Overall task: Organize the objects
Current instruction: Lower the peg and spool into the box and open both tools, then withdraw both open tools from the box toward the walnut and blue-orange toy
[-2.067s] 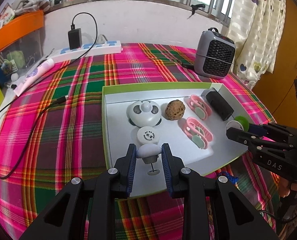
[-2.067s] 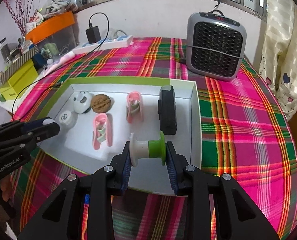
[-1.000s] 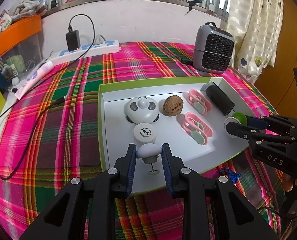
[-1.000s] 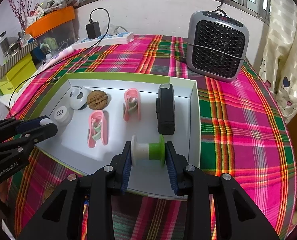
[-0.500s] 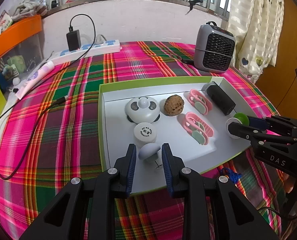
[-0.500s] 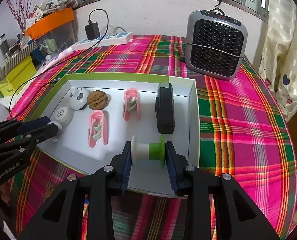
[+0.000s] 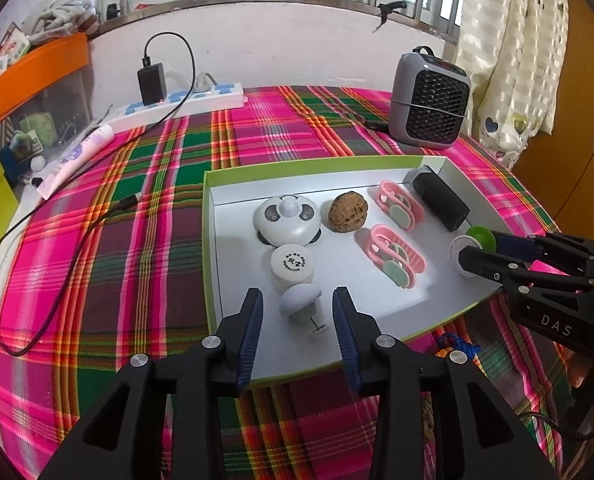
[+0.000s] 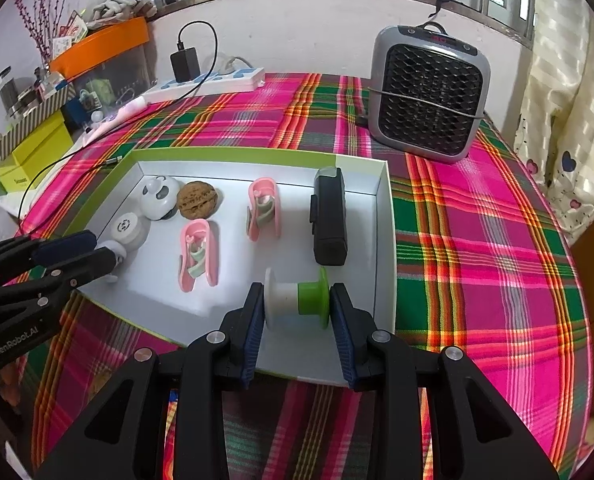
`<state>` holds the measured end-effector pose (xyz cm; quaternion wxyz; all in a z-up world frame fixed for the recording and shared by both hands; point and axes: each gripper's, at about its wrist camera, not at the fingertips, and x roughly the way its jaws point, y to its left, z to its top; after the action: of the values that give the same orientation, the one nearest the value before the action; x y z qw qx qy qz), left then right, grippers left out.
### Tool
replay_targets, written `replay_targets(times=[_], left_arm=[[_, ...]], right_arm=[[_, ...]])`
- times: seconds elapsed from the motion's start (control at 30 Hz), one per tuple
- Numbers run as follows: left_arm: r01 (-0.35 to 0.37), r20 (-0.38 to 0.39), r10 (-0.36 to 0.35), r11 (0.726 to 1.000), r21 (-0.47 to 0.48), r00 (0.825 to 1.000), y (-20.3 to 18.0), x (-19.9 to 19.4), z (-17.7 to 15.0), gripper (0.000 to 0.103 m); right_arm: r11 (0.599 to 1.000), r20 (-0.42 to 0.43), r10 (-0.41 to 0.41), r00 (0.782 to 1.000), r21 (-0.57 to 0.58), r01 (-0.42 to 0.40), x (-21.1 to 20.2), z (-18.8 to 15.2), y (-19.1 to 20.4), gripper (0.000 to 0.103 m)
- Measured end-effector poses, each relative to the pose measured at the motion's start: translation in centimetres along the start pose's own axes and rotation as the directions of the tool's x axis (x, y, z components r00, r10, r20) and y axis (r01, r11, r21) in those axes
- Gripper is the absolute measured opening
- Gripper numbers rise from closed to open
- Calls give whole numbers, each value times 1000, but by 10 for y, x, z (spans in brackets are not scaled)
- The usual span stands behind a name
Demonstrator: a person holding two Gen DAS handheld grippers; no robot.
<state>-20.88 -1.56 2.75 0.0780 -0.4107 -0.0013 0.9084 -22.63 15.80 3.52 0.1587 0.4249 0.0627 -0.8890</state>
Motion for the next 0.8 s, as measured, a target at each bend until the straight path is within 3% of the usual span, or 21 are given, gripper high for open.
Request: replay_targets(times=[0.07, 0.8], left_arm=[[0, 2, 0, 1000, -1, 1000, -1, -3, -1, 36], [3, 60, -3, 1000, 4, 998, -9, -39, -13, 36]], right_arm=[[1000, 3, 5, 1000, 1, -5, -1, 0, 0, 46], [1000, 71, -16, 997, 11, 15, -35, -14, 15, 46]])
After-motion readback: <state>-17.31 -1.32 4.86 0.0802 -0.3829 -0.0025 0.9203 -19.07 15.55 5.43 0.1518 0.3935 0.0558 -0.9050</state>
